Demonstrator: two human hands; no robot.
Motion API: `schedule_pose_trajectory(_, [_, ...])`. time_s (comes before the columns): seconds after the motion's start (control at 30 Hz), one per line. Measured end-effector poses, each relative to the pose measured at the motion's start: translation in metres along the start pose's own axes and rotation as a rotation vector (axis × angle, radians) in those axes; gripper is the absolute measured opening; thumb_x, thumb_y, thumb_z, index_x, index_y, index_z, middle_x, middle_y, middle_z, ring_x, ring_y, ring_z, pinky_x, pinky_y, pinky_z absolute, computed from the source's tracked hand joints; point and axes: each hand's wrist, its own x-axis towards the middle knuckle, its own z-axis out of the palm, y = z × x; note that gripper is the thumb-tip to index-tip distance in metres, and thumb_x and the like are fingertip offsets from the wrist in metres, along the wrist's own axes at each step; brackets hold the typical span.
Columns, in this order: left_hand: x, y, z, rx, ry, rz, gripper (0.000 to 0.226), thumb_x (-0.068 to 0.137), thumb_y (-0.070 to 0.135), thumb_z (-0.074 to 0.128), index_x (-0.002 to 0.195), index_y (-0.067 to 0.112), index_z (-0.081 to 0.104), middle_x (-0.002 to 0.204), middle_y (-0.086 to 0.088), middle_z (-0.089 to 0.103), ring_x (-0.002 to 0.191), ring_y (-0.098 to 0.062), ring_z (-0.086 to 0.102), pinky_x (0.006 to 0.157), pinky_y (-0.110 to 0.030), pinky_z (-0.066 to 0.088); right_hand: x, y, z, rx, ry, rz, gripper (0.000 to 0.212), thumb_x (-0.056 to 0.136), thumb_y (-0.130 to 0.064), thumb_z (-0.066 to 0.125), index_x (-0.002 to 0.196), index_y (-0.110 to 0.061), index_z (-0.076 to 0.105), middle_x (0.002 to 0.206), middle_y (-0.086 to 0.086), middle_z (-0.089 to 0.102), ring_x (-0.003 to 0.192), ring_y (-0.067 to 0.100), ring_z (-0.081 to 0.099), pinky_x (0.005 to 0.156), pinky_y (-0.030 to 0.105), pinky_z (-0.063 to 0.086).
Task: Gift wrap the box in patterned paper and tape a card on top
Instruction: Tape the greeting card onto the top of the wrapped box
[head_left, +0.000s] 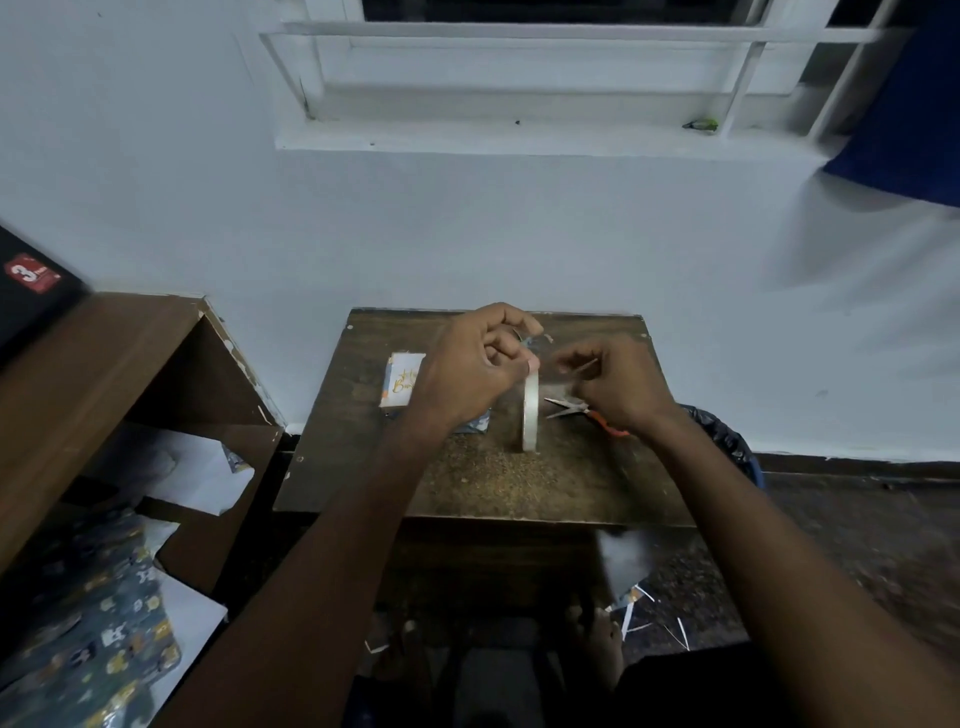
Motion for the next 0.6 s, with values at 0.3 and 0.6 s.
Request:
schedule_pose_trajectory(0.3, [0.003, 0.003, 0.007, 0.112, -0.028, 0.022, 0.028, 0.091, 0.010, 0.071, 0.105, 0.034, 0.070, 0.078, 0.014, 0.076, 0.069, -0.024, 0.066, 0.062, -0.038, 0.053, -0.009, 0.020, -0.014, -0.449, -0.125, 0.078, 0.024, 0.083, -0.011, 0.076, 0.098, -0.030, 0.077, 0.104, -0.002, 0.074, 0.099, 0.025, 0.068, 0.083, 0.044, 0.060])
schedule_pose_trajectory(0.6, [0.003, 0.006, 0.012, 0.166, -0.030, 0.025, 0.041, 0.096, 0.001, 0.051, 0.110, 0.035, 0.070, 0.083, 0.017, 0.077, 0.076, -0.005, 0.070, 0.072, -0.042, 0.061, -0.016, 0.012, -0.020, -0.471, -0.183, 0.179, 0.023, 0.074, -0.020, 0.084, 0.095, -0.024, 0.076, 0.097, 0.003, 0.073, 0.090, 0.023, 0.068, 0.078, 0.037, 0.060])
